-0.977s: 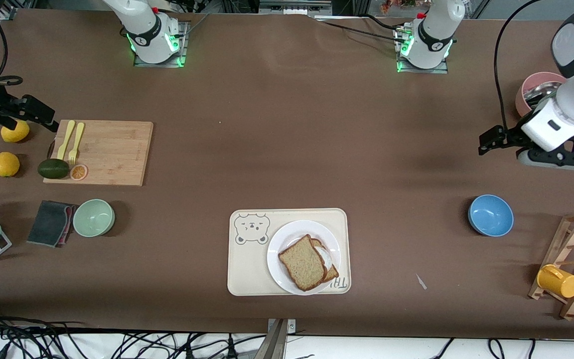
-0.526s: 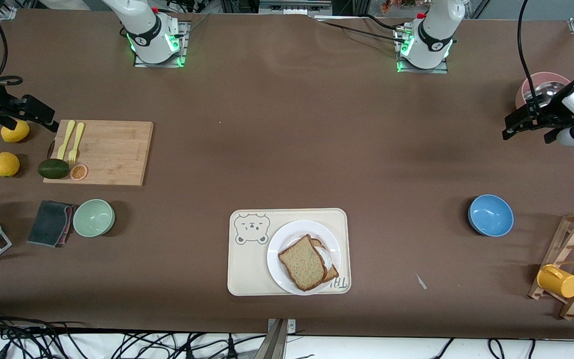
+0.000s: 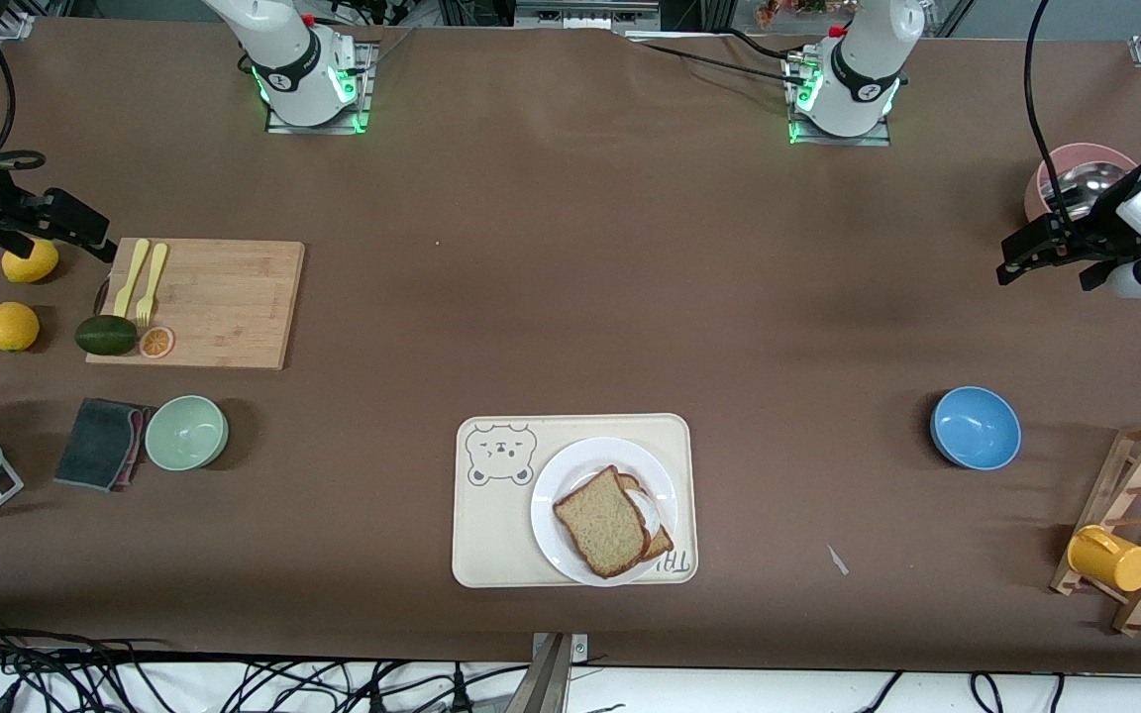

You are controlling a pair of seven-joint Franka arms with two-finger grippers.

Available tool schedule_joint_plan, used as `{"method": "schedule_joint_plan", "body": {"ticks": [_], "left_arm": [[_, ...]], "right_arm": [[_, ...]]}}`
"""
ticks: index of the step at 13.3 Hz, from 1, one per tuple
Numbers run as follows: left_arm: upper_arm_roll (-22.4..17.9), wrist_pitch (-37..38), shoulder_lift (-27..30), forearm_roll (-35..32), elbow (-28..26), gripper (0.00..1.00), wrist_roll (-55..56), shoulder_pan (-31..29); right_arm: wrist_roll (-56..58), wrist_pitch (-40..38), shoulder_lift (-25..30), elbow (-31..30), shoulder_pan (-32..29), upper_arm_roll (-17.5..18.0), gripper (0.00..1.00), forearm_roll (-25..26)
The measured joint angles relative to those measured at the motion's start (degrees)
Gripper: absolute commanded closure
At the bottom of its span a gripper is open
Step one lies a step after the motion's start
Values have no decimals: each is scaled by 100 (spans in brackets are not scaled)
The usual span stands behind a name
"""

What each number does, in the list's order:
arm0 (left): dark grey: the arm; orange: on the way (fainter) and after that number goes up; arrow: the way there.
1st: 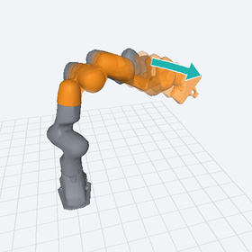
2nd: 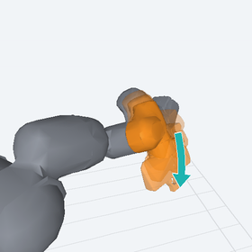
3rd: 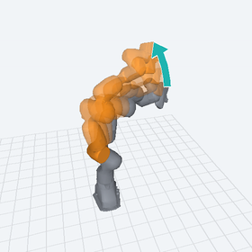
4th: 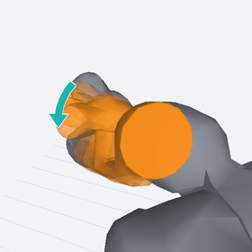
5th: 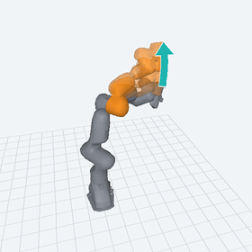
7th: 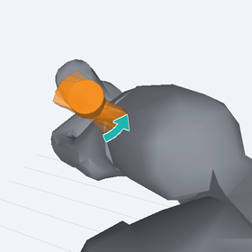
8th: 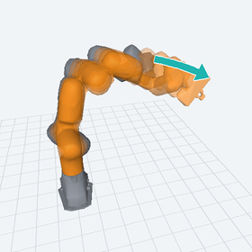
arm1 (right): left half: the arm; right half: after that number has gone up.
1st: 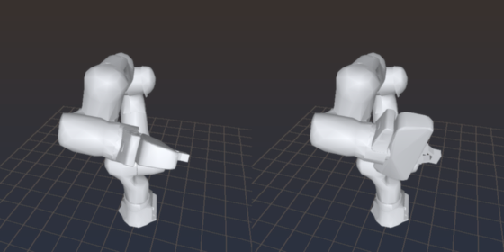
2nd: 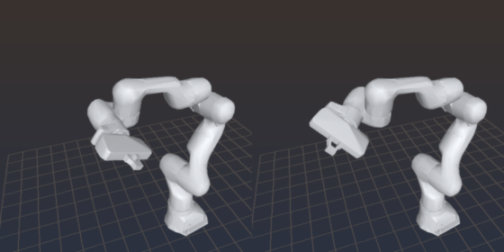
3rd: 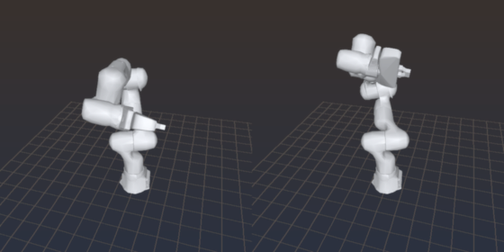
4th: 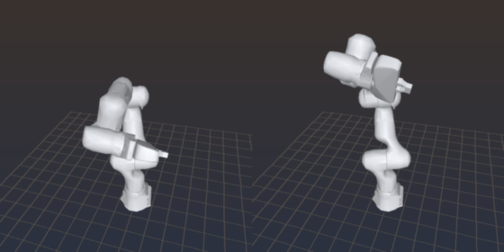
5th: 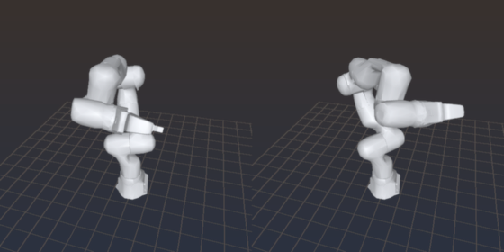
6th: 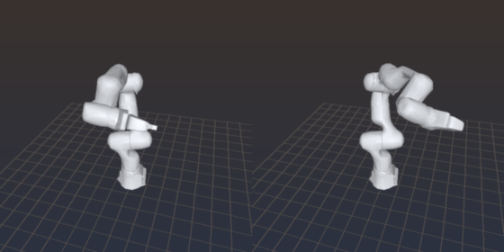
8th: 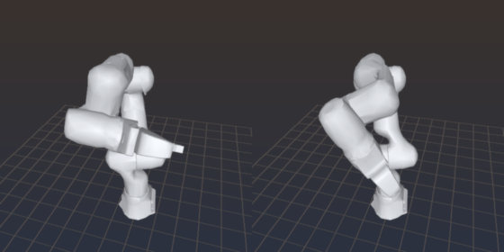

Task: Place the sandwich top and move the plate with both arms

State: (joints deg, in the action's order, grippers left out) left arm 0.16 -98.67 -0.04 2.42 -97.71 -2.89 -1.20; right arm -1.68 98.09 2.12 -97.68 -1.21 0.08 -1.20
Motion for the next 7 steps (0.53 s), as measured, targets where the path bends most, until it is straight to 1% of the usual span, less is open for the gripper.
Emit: {"method": "schedule_joint_plan", "body": {"ticks": [1,4,7], "left_arm": [[-5,-2,-24,-19,0,0,0,-2],[-9,-3,-66,-355,7,0,0,-3],[-9,-3,-67,-387,14,0,0,-3]], "right_arm": [[0,0,0,0,0,0,0,0],[0,0,0,0,0,0,0,0],[0,0,0,0,0,0,0,0]]}}
